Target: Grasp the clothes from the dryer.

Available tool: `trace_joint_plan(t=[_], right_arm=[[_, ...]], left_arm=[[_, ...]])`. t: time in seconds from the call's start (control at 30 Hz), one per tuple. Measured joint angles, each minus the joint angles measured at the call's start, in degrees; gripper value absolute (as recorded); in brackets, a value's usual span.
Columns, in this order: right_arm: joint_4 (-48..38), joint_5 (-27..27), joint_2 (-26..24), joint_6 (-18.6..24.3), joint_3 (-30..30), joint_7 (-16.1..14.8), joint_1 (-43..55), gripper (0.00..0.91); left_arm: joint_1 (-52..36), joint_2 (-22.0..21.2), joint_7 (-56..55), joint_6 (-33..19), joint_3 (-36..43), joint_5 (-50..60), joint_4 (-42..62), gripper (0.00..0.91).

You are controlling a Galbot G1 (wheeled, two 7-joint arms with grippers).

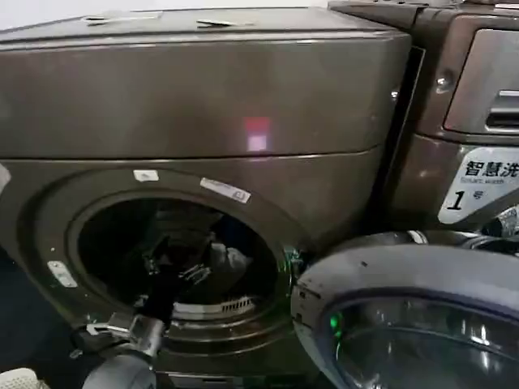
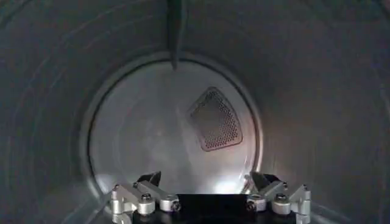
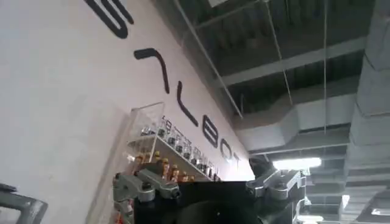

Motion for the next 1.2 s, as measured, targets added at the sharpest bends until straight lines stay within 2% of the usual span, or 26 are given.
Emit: trace_joint_plan(t=[0.53, 0.93, 1.2], right_arm=[[-1.5, 1.1, -0.7, 0.9, 3.4, -1.2, -1.9, 0.907], [-2.0, 1.8, -0.9, 1.0, 3.7, -1.4, -1.3, 0.907], [-2.0, 2.1, -0.8, 1.0, 3.2, -1.9, -0.3, 0.907]], left_arm=[[-23.6, -2.0, -0.9, -4.5, 2.2, 2.7, 27.3, 0.907], [-40.3, -4.5, 0.0, -9.1, 0.3, 7.7, 51.1, 0.907], [-50.1, -3.5, 6.0, -8.6, 2.9, 11.5, 66.3, 0.907]])
